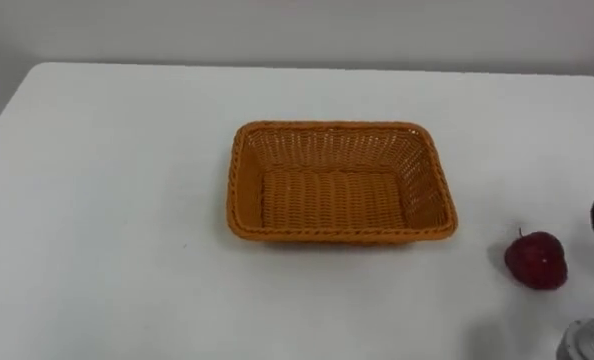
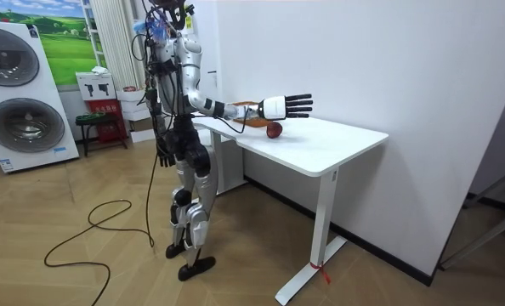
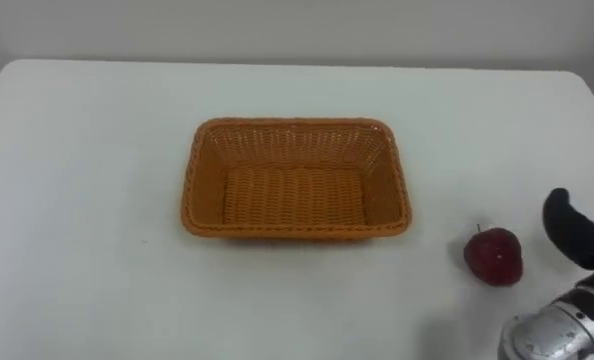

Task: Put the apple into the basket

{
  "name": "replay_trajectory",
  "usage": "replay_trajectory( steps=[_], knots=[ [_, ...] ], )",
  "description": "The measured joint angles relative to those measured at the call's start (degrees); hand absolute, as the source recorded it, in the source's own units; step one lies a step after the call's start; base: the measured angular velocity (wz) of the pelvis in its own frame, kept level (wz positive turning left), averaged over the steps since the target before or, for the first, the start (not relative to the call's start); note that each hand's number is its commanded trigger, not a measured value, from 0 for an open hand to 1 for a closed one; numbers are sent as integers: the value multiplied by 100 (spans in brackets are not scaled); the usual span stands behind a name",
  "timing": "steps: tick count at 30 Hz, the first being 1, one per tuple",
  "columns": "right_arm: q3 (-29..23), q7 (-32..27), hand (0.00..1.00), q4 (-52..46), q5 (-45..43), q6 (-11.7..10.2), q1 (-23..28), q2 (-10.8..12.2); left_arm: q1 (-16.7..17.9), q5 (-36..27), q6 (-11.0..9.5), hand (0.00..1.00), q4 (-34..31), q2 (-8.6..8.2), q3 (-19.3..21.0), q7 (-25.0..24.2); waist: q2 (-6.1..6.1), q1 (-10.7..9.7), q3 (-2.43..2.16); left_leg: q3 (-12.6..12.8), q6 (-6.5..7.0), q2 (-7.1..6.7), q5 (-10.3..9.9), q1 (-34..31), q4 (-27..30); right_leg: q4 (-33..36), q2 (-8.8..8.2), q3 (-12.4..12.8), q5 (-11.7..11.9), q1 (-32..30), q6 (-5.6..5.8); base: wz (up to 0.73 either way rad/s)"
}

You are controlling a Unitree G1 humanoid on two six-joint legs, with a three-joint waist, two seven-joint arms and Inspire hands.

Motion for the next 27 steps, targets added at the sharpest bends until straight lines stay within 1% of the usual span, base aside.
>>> replay_trajectory(
  steps=[1,3,8,11,16,17,18,21,25,27],
  knots=[
    [85,111,0,-90,3,0,6,0,-32,-2,1,0,48,0,-18,-8,22,8,-12,0,0,-1,0,-20,0,6,0,2,1,3,1,0],
    [195,229,0,-195,-20,-5,7,1,-41,1,4,0,55,10,-113,-6,49,9,-15,-1,-2,-6,1,-17,0,5,-2,0,3,10,3,0],
    [341,507,0,-194,-173,-5,39,1,-72,-2,2,0,81,9,-174,-4,80,-4,0,-26,-2,-3,1,49,-8,-9,-10,-63,3,94,4,4],
    [390,687,0,-193,-173,-5,96,1,-77,-1,3,0,94,9,-206,-6,97,64,-1,-31,-2,-3,1,63,-6,-8,-14,-72,3,109,4,0],
    [530,939,0,-174,-189,-4,191,2,-116,22,5,0,100,6,-205,-7,78,102,1,-98,-6,1,5,88,-6,-17,-23,-118,2,152,5,4],
    [558,992,0,-163,-189,-3,203,2,-123,32,7,0,105,5,-205,-11,72,103,5,-99,-6,2,5,105,-7,-21,-24,-117,2,168,5,4],
    [578,1107,0,-151,-189,1,240,12,-137,34,20,0,115,1,-205,-22,61,116,18,-99,-6,2,5,147,-11,-24,-24,-120,2,208,5,0],
    [585,1310,0,-10,-189,2,250,19,-156,33,50,0,149,-13,-207,-89,36,110,27,-91,-6,3,5,174,-9,-28,-35,-168,3,225,7,3],
    [658,1429,0,304,-195,9,287,25,-170,32,157,0,148,-33,-208,-119,19,115,32,-76,-6,10,5,171,-7,-23,-34,-133,3,209,8,-3],
    [679,1429,0,369,-215,0,282,34,-162,33,158,0,142,-32,-206,-122,29,109,30,-75,-6,13,5,155,-7,-19,-26,-97,4,231,8,-3]
  ],
)
